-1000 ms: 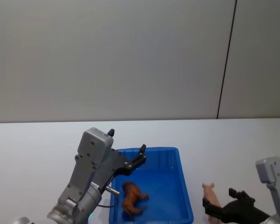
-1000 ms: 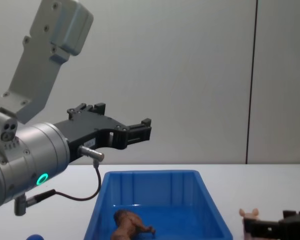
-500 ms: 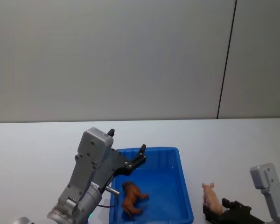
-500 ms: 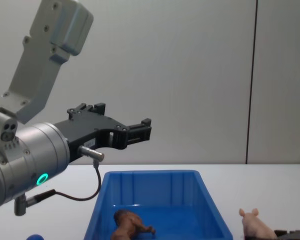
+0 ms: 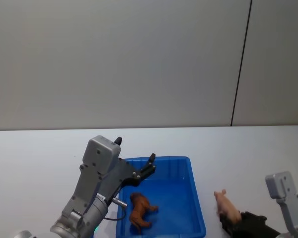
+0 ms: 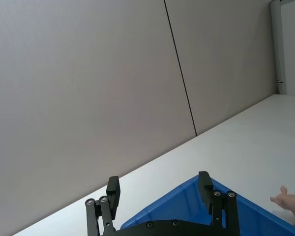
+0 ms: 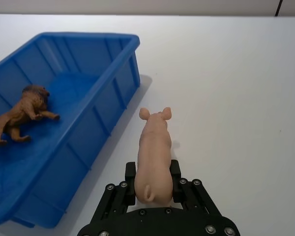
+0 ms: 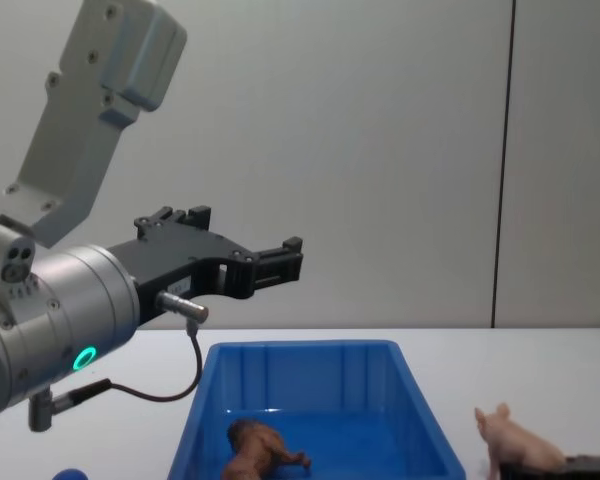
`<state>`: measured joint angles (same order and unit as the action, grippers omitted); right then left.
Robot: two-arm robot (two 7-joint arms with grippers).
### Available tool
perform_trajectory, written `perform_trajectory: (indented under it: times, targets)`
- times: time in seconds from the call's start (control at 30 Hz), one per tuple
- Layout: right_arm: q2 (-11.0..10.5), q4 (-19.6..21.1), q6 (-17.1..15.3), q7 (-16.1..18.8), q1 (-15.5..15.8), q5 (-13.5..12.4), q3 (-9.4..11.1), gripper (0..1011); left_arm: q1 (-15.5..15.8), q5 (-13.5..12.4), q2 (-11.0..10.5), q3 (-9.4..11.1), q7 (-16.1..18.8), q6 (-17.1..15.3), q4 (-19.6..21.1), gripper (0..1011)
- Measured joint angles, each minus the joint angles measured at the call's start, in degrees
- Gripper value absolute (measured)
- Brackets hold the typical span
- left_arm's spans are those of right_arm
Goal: Pick up the two dolls from the table and place them into the box.
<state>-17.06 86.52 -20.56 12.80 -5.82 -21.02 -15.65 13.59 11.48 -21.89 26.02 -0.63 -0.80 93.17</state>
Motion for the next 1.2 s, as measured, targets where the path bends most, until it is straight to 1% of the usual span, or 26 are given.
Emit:
perform_trajectory:
  times: [0.37,0.47,0.6,0.73,0.93,1.03,1.1,1.17,1.2]
  targets:
    - [0.00,2.61,3.25,-0.45,-0.55,1.97,0.06,376,0.00,0.00,0.00,0.00,0.00,0.00,0.00,1001]
    - [0.11,3.81,3.88,-0.09,-1.10,2.49,0.10,376,0.00,0.00,0.00,0.00,0.00,0.00,0.00,1001]
    - [0.49,5.42,4.18,1.38,-2.33,3.12,0.08,376,0.00,0.00,0.00,0.00,0.00,0.00,0.00,1001]
    - [0.94,6.10,4.10,2.79,-3.38,3.52,-0.11,376,0.00,0.00,-0.01,0.00,0.00,0.00,0.00,1001]
    - [2.45,6.41,2.75,6.48,-6.14,4.41,-0.94,376,0.00,0.00,-0.01,0.00,0.00,0.00,0.00,1001]
    - [3.47,5.65,1.64,8.48,-7.64,5.04,-1.59,378,0.00,0.00,0.00,0.00,0.00,0.00,0.00,1001]
    - [3.73,5.41,1.38,8.86,-8.01,5.19,-1.75,376,0.00,0.00,0.00,0.00,0.00,0.00,0.00,1001]
    - [4.86,4.15,0.40,10.47,-9.49,5.87,-2.47,381,0.00,0.00,0.00,0.00,0.00,0.00,0.00,1001]
    - [5.41,3.39,0.04,11.09,-10.22,6.21,-2.82,408,0.00,0.00,0.00,0.00,0.00,0.00,0.00,1001]
